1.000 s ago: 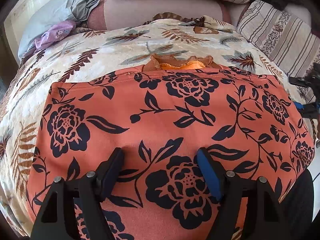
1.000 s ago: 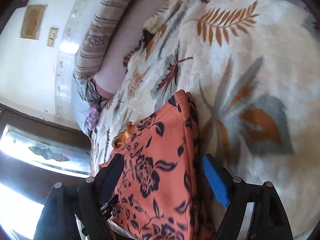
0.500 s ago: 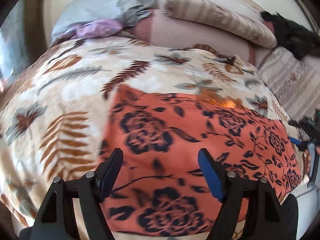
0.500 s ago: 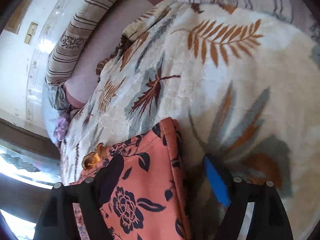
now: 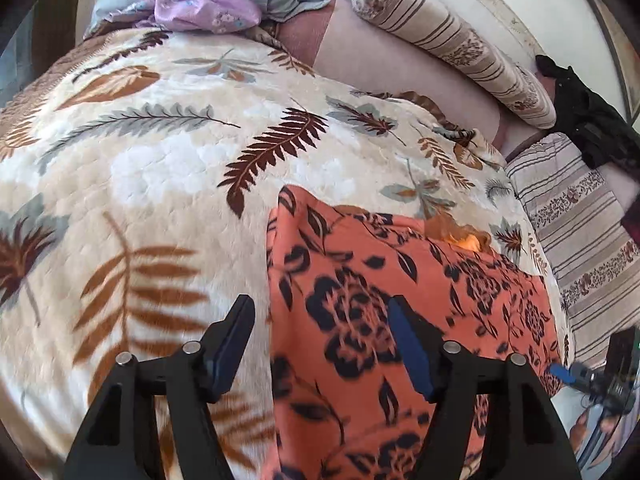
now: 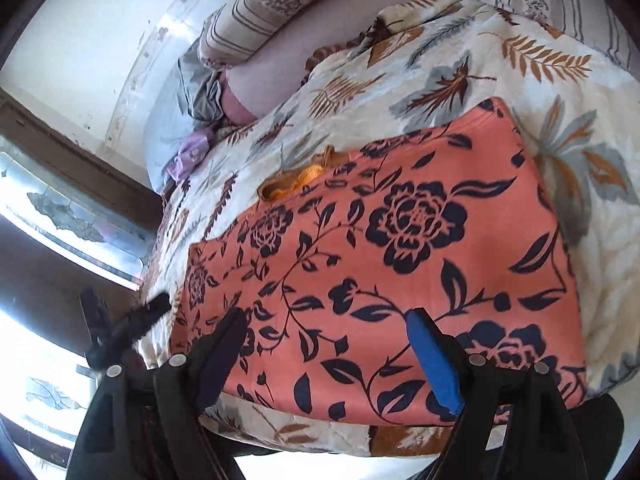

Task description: Fold small clothes

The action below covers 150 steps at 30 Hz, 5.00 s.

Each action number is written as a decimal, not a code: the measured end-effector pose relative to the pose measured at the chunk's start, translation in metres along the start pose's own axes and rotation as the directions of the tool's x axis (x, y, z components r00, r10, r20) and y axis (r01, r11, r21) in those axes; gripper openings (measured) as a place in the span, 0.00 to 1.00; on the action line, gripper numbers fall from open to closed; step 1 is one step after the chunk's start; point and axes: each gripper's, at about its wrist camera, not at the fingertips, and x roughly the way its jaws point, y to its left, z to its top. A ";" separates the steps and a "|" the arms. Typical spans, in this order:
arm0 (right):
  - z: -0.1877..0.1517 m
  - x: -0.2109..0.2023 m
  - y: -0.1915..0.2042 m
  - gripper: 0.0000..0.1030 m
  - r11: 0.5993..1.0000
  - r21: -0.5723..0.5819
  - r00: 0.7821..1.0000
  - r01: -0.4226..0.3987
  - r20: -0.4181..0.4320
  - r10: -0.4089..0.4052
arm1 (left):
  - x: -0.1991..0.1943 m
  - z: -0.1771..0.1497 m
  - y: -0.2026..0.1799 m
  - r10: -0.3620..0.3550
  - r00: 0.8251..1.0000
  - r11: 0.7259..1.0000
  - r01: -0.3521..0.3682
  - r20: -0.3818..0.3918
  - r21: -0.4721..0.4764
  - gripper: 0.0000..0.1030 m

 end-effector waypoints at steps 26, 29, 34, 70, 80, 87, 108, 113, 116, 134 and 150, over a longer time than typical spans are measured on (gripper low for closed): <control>-0.085 -0.038 -0.111 0.87 0.771 0.587 0.950 -0.249 0.304 0.075 | -0.042 -0.100 -0.129 0.060 0.986 0.953 -0.104 0.158 0.286 0.68; -0.075 -0.036 -0.126 0.86 0.721 0.638 0.944 -0.271 0.324 0.068 | -0.024 -0.107 -0.147 0.090 0.988 0.947 -0.123 0.125 0.297 0.68; -0.059 -0.052 -0.118 0.26 0.787 0.577 0.942 -0.219 0.335 0.017 | -0.023 -0.109 -0.163 0.077 0.988 0.958 -0.110 0.132 0.266 0.68; 0.004 0.048 0.158 0.12 0.940 -0.267 0.968 0.212 0.190 -0.164 | 0.017 -0.060 -0.035 -0.390 0.913 0.865 0.407 0.118 -0.293 0.58; -0.013 0.087 0.127 0.12 0.976 -0.177 0.992 0.123 0.043 -0.118 | 0.022 -0.044 -0.050 -0.585 0.808 0.741 0.567 0.069 -0.361 0.74; -0.018 0.066 0.140 0.12 0.965 -0.237 0.990 0.110 0.112 -0.085 | 0.045 -0.018 -0.095 -0.499 0.862 0.837 0.452 -0.090 -0.309 0.79; -0.067 0.144 0.226 0.12 0.893 -0.450 0.995 0.023 -0.073 -0.063 | 0.030 0.006 -0.003 -0.244 0.960 0.967 0.230 -0.139 -0.109 0.13; -0.064 0.138 0.233 0.12 0.911 -0.412 0.996 0.004 -0.084 -0.043 | 0.010 0.013 -0.014 -0.284 0.955 0.959 0.285 -0.090 -0.006 0.13; -0.061 0.113 0.257 0.12 0.891 -0.453 1.000 0.004 -0.022 -0.015 | -0.023 0.029 -0.029 -0.321 0.947 0.942 0.322 -0.025 0.097 0.13; -0.082 0.179 0.247 0.52 0.924 -0.347 0.980 -0.159 -0.169 0.105 | 0.020 0.017 0.041 -0.255 0.953 0.967 0.249 -0.162 -0.058 0.31; -0.105 0.080 0.106 0.72 0.899 0.258 0.919 -0.353 -0.087 0.386 | -0.052 -0.072 0.031 -0.107 0.990 0.992 0.100 -0.090 -0.078 0.17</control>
